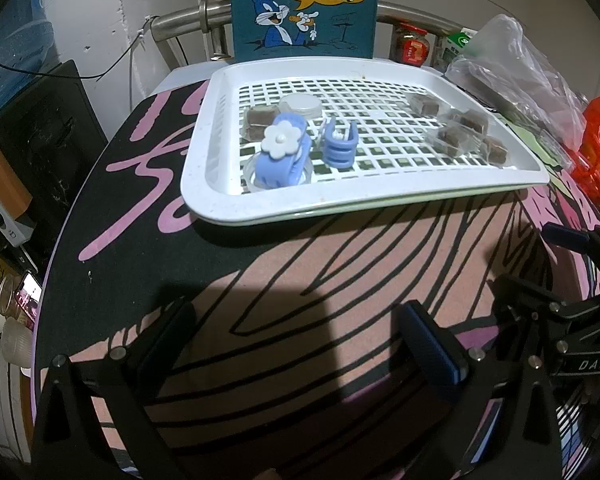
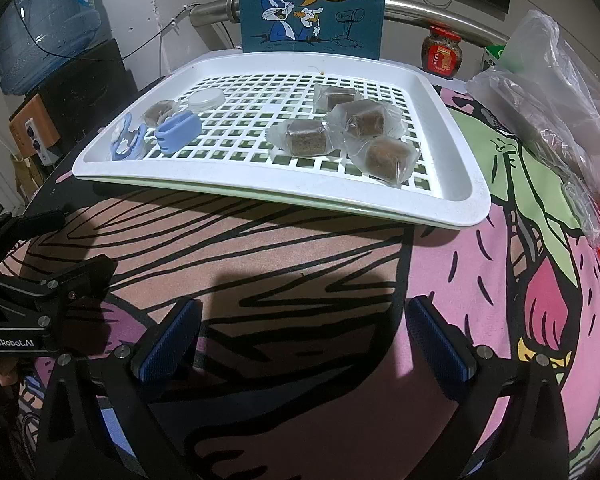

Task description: Organize objects

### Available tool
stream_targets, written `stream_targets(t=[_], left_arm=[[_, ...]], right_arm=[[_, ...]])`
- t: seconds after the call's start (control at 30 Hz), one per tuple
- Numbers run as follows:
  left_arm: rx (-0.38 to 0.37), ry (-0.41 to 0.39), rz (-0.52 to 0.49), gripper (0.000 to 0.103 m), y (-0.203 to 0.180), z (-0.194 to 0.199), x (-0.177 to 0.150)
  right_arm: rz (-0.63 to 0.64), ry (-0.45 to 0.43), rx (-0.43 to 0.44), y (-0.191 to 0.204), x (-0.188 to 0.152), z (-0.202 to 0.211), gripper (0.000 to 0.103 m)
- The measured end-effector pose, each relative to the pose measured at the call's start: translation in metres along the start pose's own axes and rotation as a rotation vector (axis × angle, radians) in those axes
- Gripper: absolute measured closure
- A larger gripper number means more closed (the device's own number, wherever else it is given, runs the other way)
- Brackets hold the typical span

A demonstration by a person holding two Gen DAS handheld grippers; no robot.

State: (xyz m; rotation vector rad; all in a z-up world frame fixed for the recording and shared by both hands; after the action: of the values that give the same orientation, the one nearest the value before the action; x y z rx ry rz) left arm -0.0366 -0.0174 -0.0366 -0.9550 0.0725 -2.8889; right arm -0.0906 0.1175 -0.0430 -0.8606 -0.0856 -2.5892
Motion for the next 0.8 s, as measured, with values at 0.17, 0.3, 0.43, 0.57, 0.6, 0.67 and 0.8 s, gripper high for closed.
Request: stream_targets(t=[0.17,0.3,0.43,0.57,0.6,0.67,0.8], left_arm=[[0.004,0.0,0.001,0.0,0.0013,-0.0002,0.0004],[0.007,0.0,0.004,0.0,0.0018,-0.0002,0.0005],[0.007,0.0,0.004,0.0,0.0019,-0.0005,0.0009],[0.007,0.0,0.004,0.0,0.0013,-0.0004,0.0007],[0.007,0.0,0.004,0.0,0.0016,-0.0004,0.0007],[0.007,0.0,0.004,0.0,0.0013,-0.0004,0.0006],[0.008,0.0,0.005,0.0,0.0018,-0.0001,0.0006]], right_arm=[[0.0,0.0,0.0,0.0002,0.0,0.0001,0.0],[0.0,0.0,0.0,0.0004,0.0,0.0001,0.0],[0.0,0.0,0.0,0.0005,0.0,0.0002,0.0],[0.0,0.0,0.0,0.0005,0.0,0.0001,0.0],[0.0,0.0,0.0,0.0005,0.0,0.0001,0.0],[0.0,0.0,0.0,0.0005,0.0,0.0,0.0],[-0.001,0.0,0.0,0.0004,-0.0001,0.0002,0.0]])
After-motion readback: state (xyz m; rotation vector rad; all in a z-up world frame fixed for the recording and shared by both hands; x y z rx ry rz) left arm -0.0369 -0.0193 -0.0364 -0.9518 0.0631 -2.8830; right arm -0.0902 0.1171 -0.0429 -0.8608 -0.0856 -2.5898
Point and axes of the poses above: each gripper's, at about its wrist camera, not at the fingertips, and z roughly against the way its jaws point, y to its left, x to its top, the point moved 5 cm from there along -z, roughly the way its jaws point, and after that the axes turned 6 degrees about -x, right-handed, at the moved point
